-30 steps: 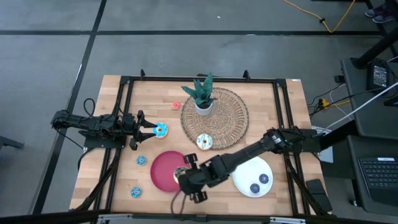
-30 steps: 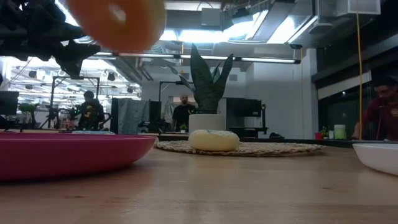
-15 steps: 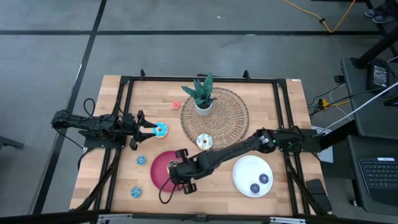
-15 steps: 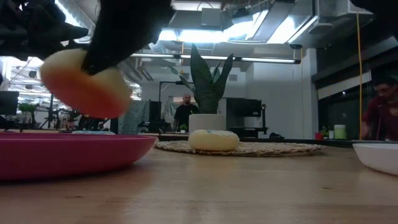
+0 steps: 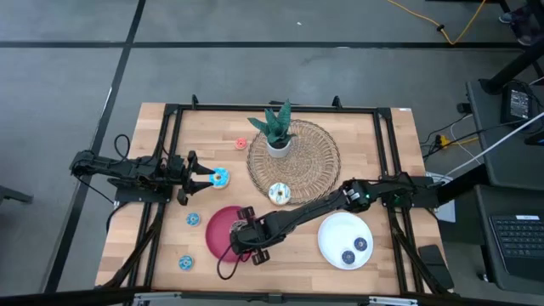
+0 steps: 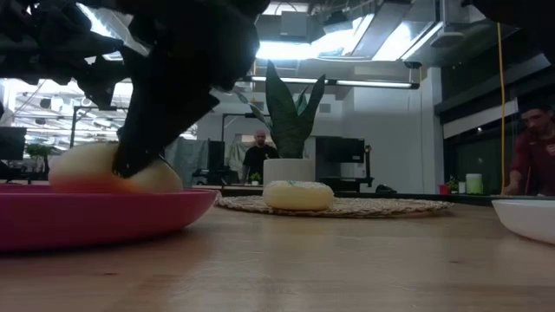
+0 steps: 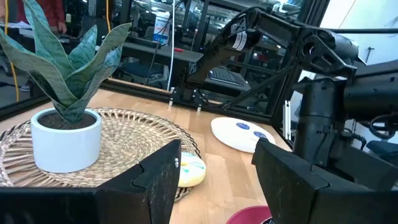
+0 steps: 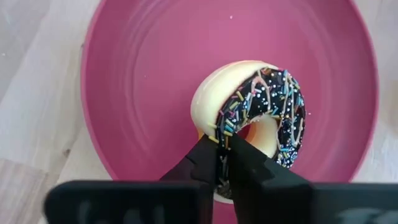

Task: Pick & Place donuts
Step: Put the black donut on the dark pink plate, then put the top blue donut on the white plate

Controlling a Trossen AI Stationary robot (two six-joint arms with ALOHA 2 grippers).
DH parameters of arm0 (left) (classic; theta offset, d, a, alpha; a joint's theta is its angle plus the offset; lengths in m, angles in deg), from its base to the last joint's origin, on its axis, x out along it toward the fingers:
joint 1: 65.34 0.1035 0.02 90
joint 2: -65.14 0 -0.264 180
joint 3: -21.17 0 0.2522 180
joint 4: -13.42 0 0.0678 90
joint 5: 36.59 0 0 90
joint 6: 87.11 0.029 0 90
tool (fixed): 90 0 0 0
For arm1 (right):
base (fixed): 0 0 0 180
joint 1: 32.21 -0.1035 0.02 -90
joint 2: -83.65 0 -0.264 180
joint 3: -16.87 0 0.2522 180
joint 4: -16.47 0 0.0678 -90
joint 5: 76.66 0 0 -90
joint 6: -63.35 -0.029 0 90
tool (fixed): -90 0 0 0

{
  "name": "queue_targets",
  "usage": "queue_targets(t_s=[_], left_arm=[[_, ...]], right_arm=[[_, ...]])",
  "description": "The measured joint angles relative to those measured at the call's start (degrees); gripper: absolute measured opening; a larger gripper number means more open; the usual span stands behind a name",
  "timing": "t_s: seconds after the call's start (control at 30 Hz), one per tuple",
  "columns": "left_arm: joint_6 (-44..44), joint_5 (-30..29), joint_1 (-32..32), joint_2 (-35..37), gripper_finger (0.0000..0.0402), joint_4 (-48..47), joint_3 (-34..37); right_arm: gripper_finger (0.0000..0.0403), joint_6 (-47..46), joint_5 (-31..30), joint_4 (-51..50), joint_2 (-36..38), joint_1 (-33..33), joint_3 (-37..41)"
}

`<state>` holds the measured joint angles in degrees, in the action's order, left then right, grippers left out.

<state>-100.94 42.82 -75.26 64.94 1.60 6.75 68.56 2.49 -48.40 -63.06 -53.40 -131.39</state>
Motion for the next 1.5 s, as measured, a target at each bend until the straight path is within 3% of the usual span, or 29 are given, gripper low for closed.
queue_targets(t_s=[0.37, 0.77, 1.1, 1.5], left_arm=[[0.00, -0.02, 0.00, -0.01, 0.0198, -0.01, 0.00], [0.00, -0.02, 0.00, 0.01, 0.0198, -0.01, 0.00], [0.00, 0.00, -0.01, 0.01, 0.0198, 0.00, 0.00], [0.00, 0.00, 0.00, 0.02, 0.0198, 0.02, 0.00]], right_arm=[[0.0139, -0.13, 0.30, 0.02, 0.02, 0.02, 0.00], [0.0207, -0.20, 0.48, -2.03, 0.08, -0.02, -0.27], [0.0243, -1.79, 0.93, -6.34, 0.41, -0.11, -0.46], [0.0248, -2.63, -0.66, -6.35, 4.28, -0.24, -0.46]])
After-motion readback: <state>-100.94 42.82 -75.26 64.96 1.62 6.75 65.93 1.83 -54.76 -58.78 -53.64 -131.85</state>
